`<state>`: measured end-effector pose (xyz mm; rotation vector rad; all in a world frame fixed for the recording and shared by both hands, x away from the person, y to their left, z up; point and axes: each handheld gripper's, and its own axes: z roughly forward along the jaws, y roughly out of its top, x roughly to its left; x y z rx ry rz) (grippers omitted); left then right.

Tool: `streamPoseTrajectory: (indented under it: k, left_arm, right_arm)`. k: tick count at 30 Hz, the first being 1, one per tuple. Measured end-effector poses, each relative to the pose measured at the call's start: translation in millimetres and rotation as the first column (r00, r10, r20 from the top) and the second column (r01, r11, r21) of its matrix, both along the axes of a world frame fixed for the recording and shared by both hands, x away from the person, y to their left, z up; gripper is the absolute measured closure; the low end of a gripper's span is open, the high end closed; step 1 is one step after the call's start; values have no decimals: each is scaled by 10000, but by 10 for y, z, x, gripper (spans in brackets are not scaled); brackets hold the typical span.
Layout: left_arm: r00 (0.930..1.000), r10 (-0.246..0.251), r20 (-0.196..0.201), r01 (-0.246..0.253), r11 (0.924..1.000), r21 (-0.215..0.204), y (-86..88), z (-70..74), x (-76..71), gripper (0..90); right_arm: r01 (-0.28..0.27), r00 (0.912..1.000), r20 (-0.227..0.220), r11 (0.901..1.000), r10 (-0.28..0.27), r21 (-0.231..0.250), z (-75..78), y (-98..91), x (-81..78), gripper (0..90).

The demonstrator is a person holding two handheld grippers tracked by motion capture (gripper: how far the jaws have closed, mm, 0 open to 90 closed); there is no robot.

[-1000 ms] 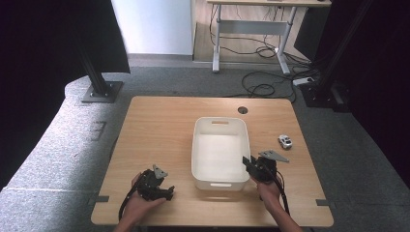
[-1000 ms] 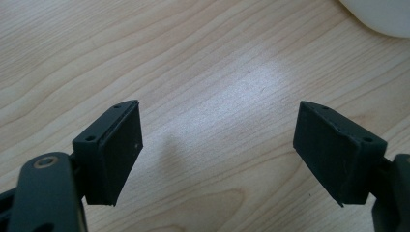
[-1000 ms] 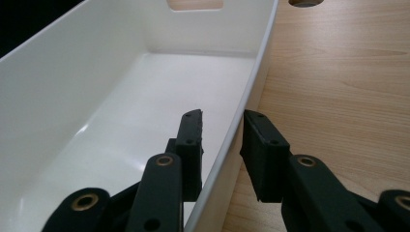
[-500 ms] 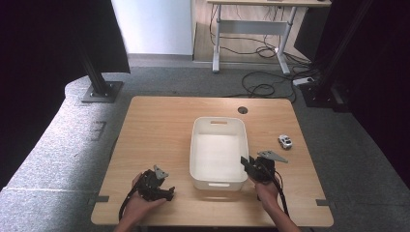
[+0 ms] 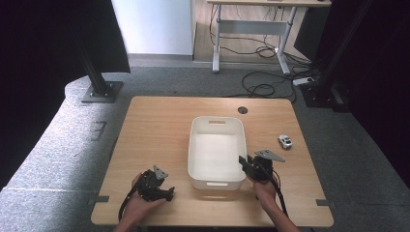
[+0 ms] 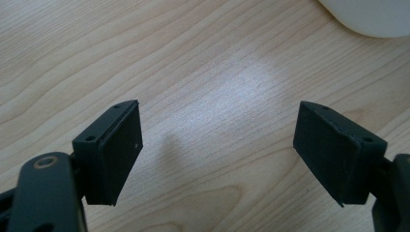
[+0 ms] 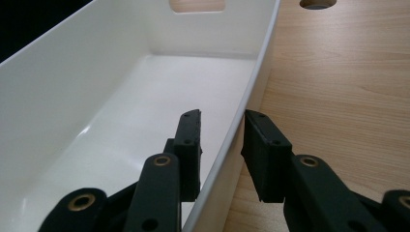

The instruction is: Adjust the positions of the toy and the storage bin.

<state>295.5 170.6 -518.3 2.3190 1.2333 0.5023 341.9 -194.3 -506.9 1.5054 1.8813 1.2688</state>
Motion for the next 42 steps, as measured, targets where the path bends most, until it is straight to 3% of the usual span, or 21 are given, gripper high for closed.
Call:
streamPoseTrajectory:
  k: [1,10,18,30,42]
  left_arm:
    - [10000,-11,1,11,10000,5,2,1,1,187]
    - [10000,47,-67,-47,10000,-75,24,-8,19,187]
    - [9999,79,-149,-81,9999,-119,49,-21,39,187]
    - [9999,76,-69,-76,9999,-115,45,-7,26,186]
    - [9998,42,-187,-43,10000,-80,-17,-1,38,186]
  right_arm:
    - [-33,10000,27,10000,33,-25,0,-4,-3,611]
    - [-466,9960,753,9988,477,-166,91,-50,-63,433]
    - [-838,9911,915,9865,972,-1405,103,-106,-92,370]
    - [-1478,9837,875,9836,1570,-1035,166,-292,-182,344]
    - [-1198,9869,1020,9912,1251,-561,244,-551,-228,341]
